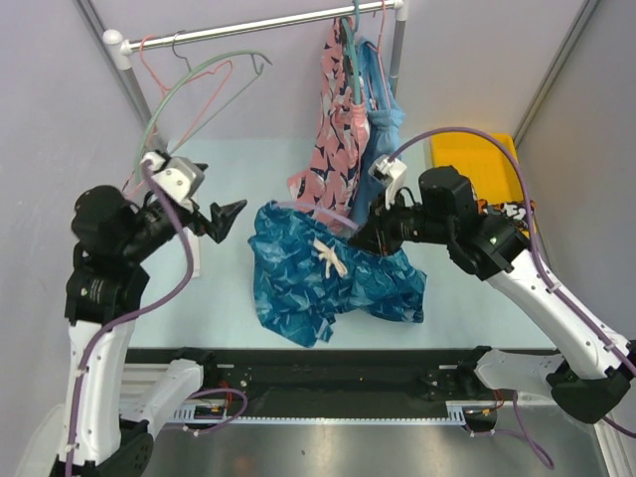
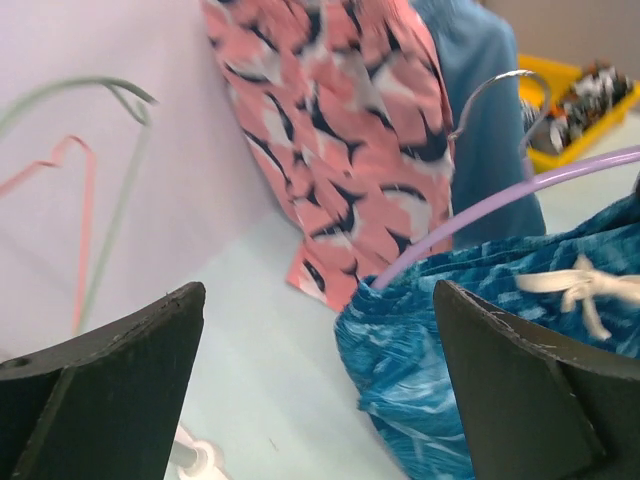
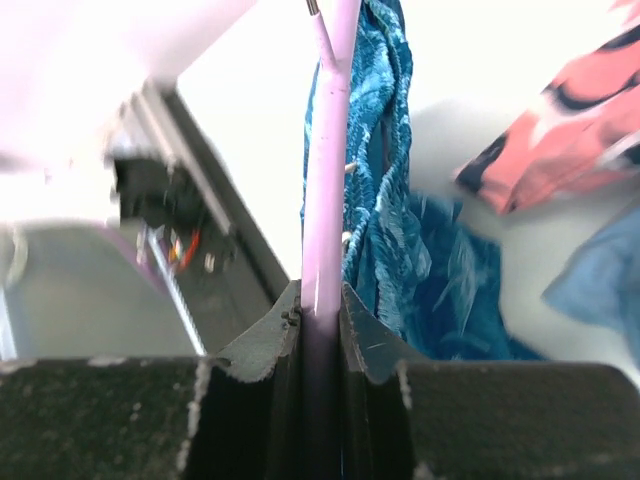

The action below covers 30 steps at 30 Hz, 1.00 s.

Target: Place the shorts on the hanger

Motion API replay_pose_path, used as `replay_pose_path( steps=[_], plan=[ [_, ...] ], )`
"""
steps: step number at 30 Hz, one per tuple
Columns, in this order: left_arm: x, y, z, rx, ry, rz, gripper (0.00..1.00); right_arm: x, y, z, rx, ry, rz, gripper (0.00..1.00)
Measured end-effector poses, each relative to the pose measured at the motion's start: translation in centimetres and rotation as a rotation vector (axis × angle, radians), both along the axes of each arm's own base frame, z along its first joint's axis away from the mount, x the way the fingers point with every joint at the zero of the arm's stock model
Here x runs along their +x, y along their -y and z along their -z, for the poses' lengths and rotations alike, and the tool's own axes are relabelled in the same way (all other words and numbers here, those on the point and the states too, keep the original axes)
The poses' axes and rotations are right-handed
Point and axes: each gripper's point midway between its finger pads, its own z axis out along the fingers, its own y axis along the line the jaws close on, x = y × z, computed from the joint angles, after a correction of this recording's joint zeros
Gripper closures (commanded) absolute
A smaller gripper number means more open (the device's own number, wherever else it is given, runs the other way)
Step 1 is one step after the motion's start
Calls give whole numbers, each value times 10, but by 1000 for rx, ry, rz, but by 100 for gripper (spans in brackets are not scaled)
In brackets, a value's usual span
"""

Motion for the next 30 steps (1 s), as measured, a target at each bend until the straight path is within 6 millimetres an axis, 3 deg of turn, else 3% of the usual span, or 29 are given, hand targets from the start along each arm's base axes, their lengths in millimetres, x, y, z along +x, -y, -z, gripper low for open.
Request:
replay_pose_path(
  steps=[7, 14, 18, 22, 30],
  plan=[
    [-12, -14, -45, -119, 128, -94, 0, 49, -17, -59, 118, 66, 171, 100],
    [-6, -20, -42, -133, 117, -138, 0, 100, -34, -118, 246, 128, 322, 100],
    [-5, -20, -40, -132, 114, -141, 0, 134, -37, -134, 276, 139, 420, 100],
    [-8, -21, -40, -134, 123, -141, 0, 164, -32, -135, 278, 141, 523, 100],
    [-9, -21, -38, -137, 134, -139, 0, 197, -28, -141, 302, 147, 618, 100]
  ],
)
